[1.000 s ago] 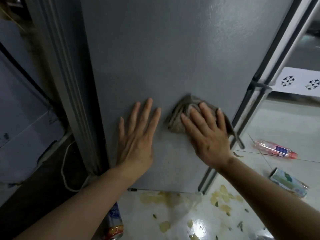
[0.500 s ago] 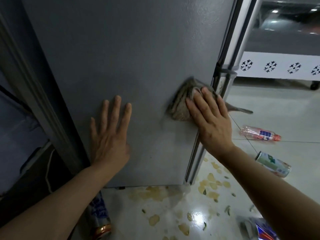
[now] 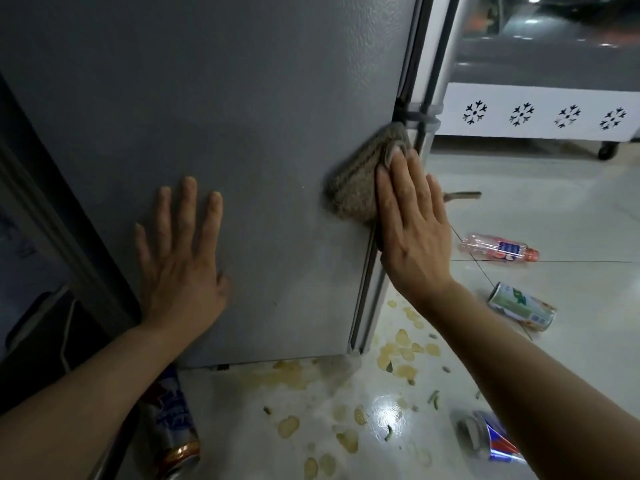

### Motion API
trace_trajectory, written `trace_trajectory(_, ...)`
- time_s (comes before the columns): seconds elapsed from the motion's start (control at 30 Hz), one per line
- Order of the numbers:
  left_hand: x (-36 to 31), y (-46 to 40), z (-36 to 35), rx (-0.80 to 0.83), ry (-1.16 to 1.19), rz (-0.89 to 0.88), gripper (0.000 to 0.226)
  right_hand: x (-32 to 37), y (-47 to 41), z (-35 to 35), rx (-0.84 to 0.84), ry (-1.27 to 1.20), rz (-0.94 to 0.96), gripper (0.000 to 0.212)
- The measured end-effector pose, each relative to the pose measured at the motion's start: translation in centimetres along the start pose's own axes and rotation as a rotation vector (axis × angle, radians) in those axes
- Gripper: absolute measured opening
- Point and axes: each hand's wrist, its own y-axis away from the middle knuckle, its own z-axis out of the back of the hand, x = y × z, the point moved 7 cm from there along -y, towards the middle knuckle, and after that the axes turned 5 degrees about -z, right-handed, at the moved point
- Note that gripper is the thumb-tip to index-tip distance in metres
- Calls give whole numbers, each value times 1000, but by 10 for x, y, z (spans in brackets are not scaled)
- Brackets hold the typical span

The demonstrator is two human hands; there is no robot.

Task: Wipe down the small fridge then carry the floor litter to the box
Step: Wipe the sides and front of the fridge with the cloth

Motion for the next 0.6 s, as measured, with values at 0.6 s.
trace_trajectory(0.6,-16,35,-26,4,-95,-177,112,26,89,-46,193,-11,111,48)
